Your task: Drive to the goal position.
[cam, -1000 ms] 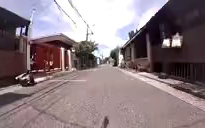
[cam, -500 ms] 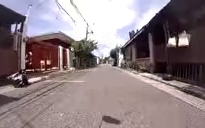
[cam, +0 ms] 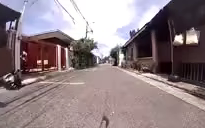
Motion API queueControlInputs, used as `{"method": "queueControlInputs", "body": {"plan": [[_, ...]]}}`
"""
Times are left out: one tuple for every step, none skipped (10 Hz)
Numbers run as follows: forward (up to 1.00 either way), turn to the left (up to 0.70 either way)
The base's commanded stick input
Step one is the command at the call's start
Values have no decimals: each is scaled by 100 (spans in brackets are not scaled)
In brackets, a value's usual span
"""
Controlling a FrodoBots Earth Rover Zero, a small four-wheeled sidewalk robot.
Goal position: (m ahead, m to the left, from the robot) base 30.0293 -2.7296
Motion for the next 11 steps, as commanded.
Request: {"method": "queueControlInputs", "body": {"plan": [[70, 0], [70, 0], [70, 0], [70, 0], [70, 0], [70, 0], [70, 0], [70, 0], [70, 0], [70, 0], [70, 0]]}}
